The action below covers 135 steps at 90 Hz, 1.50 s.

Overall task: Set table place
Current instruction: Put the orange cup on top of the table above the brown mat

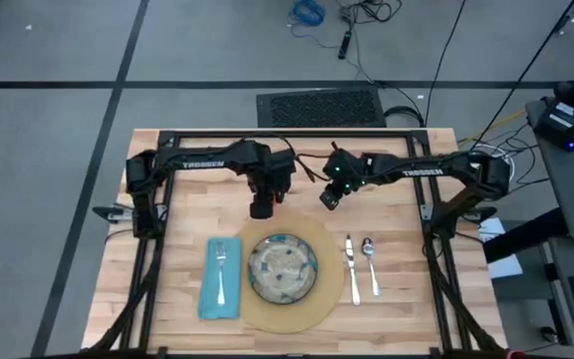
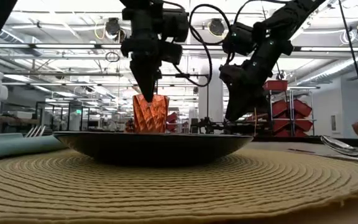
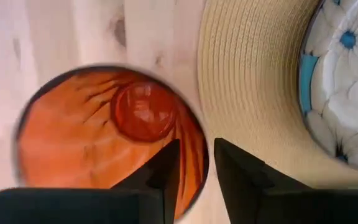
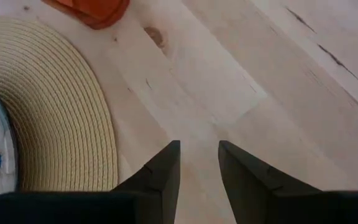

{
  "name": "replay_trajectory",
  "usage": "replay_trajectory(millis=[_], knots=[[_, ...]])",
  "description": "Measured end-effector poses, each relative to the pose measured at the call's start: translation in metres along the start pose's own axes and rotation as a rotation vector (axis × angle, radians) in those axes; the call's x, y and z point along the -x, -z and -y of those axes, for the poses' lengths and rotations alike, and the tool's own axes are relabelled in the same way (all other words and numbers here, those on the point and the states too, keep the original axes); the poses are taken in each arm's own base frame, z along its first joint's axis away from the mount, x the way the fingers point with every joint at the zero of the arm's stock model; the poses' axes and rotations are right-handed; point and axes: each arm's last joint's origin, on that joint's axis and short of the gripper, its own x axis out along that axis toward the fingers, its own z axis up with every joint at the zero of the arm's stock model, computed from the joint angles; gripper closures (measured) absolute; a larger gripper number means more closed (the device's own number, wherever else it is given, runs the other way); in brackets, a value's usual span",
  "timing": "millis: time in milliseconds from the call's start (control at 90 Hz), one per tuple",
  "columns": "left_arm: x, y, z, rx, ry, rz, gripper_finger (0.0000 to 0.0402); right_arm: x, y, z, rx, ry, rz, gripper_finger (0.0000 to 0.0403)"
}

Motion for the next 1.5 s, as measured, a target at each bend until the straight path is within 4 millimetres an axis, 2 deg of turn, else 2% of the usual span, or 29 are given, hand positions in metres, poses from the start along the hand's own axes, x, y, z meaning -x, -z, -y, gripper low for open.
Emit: replay_trajectory(millis=[233,378,522,656,778,878,956,1089,1156,1211,1322,1389,1500], knots=[[0.055,0.002,-0.004,-0.018,-0.086,0.029,0.0317,0.0,0.0,0.0,0.0,-0.002,0.003,0.0303],[0.095,0.026,-0.003,0.011,-0.111,0.094,0.0317,0.0,-0.001,0.0,0.0,-0.003,0.005,0.0303],[0.144,0.077,0.007,0.082,-0.088,0.215,0.0317,0.0,-0.002,-0.001,0.003,-0.014,0.019,0.0303],[0.182,0.145,0.032,0.17,-0.046,0.405,0.0317,0.0,-0.005,-0.002,0.015,-0.032,0.046,0.0303],[0.201,0.206,0.059,0.262,-0.067,0.711,0.0317,0.005,-0.015,-0.008,0.045,-0.098,0.091,0.0303],[0.196,0.239,0.073,0.276,-0.061,0.972,0.0317,0.018,-0.036,-0.02,0.086,-0.192,0.149,0.0303],[0.179,0.254,0.078,0.251,-0.076,1.106,0.0316,0.032,-0.053,-0.029,0.118,-0.24,0.2,0.0302],[0.132,0.265,0.075,0.315,-0.173,1.066,0.0291,0.058,-0.082,-0.042,0.147,-0.265,0.273,0.0287],[0.112,0.27,0.074,0.344,-0.21,1.022,0.0269,0.062,-0.095,-0.045,0.139,-0.261,0.275,0.0273],[0.099,0.271,0.073,0.361,-0.22,1.005,0.0248,0.058,-0.104,-0.046,0.121,-0.248,0.244,0.0258],[0.083,0.264,0.07,0.37,-0.218,1.026,0.0215,0.032,-0.119,-0.045,0.067,-0.198,0.119,0.0229],[0.076,0.261,0.068,0.359,-0.23,1.026,0.0206,0.013,-0.126,-0.044,0.044,-0.171,0.053,0.0214],[0.067,0.259,0.065,0.354,-0.287,1.005,0.0202,-0.007,-0.141,-0.047,0.04,-0.159,0.031,0.02]])
